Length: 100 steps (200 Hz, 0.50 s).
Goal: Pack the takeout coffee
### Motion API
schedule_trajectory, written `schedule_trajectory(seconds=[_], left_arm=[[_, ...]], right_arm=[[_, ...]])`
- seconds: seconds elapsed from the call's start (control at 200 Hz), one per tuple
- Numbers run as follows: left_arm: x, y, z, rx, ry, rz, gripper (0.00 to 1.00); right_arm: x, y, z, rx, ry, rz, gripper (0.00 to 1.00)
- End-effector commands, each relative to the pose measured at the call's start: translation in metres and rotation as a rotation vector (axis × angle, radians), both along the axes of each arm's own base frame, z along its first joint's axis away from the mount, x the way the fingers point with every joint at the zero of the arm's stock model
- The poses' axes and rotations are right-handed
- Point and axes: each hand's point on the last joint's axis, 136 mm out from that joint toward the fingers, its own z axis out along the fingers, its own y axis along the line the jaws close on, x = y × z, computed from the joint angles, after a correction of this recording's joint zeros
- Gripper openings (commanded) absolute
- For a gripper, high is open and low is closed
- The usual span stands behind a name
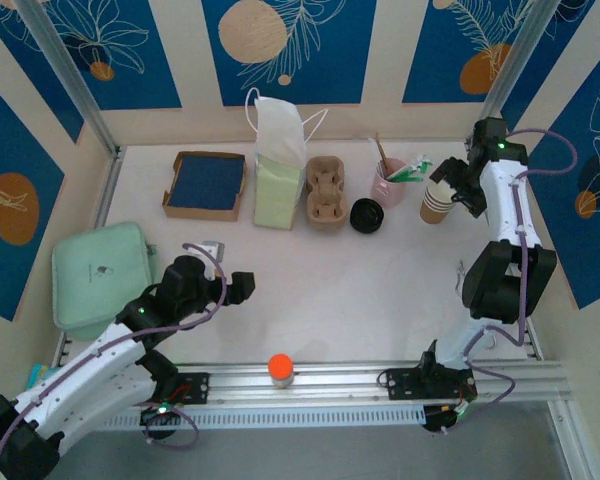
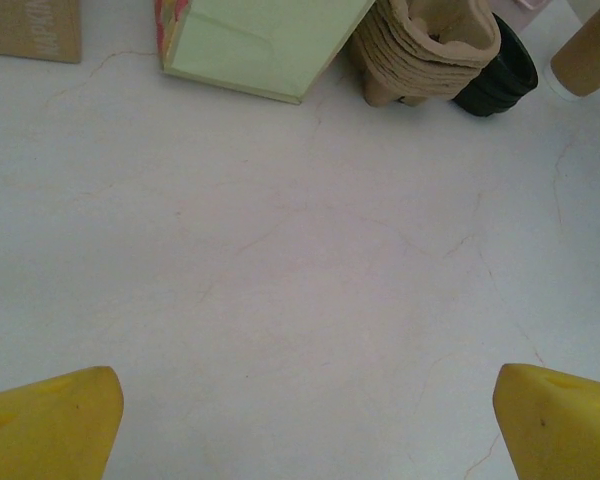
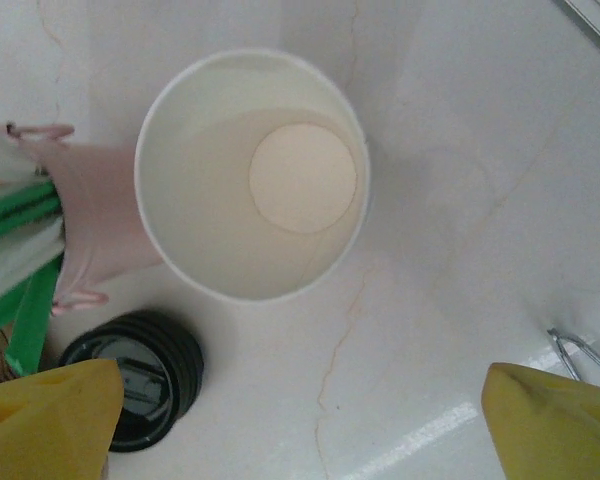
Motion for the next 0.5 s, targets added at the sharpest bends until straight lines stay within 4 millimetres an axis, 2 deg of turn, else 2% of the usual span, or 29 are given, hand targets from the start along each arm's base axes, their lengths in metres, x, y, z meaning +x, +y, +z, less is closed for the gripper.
schedule_trajectory(seconds=[0.0, 0.085, 0.225, 0.375, 0.495], left_arm=[[0.001, -0.001, -0.002, -0.001, -0.006, 0.01, 0.95], [0.001, -0.001, -0.003, 0.002, -0.005, 0.011, 0.95], [0.002, -0.001, -0.004, 0.007, -0.004, 0.009, 0.95], [0.003, 0.0, -0.006, 0.015, -0.006, 0.013, 0.94], [0.003, 0.0, -0.007, 0.017, -0.007, 0.017, 0.94]], right_arm=[[0.008, -0.007, 0.002, 0.075, -0.02, -0.04, 0.9], [0.014, -0.01, -0.01, 0.088, -0.005, -0.042, 0.81], [0.015, -0.017, -0.027, 0.065, 0.05, -0.062, 0.79], [0.019, -0.019, -0.031, 0.048, 0.043, -0.062, 0.75], [0.022, -0.021, -0.031, 0.04, 0.042, -0.064, 0.68]])
